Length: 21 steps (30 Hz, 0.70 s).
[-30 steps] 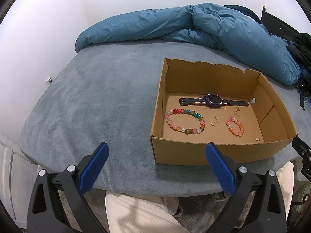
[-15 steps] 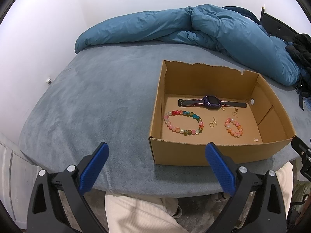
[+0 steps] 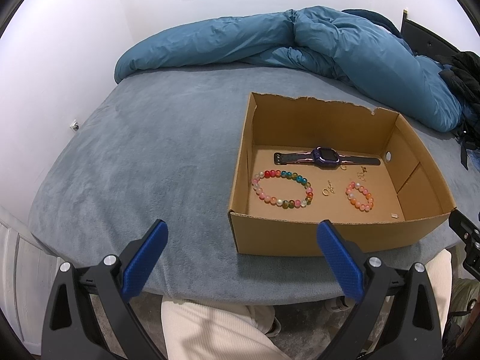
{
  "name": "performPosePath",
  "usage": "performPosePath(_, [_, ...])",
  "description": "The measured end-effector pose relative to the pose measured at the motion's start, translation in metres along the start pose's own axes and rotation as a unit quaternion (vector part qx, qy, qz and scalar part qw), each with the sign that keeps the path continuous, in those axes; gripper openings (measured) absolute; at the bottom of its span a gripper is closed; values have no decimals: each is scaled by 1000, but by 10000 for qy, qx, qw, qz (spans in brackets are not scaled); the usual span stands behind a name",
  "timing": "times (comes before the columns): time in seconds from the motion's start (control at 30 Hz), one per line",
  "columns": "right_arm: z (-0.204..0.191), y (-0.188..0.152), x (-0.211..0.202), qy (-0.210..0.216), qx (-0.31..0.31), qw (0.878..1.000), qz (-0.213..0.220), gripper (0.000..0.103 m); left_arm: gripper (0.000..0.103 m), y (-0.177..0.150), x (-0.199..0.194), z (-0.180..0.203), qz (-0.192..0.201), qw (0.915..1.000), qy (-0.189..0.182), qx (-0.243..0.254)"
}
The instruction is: Organize jewelry
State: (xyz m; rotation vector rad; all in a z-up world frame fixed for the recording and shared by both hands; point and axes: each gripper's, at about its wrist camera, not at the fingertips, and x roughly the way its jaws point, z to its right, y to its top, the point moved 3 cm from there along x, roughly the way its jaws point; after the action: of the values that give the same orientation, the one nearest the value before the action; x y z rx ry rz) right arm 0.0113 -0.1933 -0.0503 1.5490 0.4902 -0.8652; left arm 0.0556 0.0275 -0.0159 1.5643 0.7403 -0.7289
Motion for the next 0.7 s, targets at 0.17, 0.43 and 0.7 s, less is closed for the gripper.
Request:
performPosePath(0.17, [0, -1, 0, -4, 5, 10000, -4, 95, 97, 0, 0, 0, 1, 10000, -1, 4])
performPosePath(0.43, [-1, -1, 0, -9, 6, 10000, 2, 95, 97, 0, 0, -1, 1, 10000, -2, 8])
performPosePath(0.7, [-1, 0, -1, -10, 6, 10000, -3, 95, 97, 0, 1, -1, -2, 10000, -6, 4])
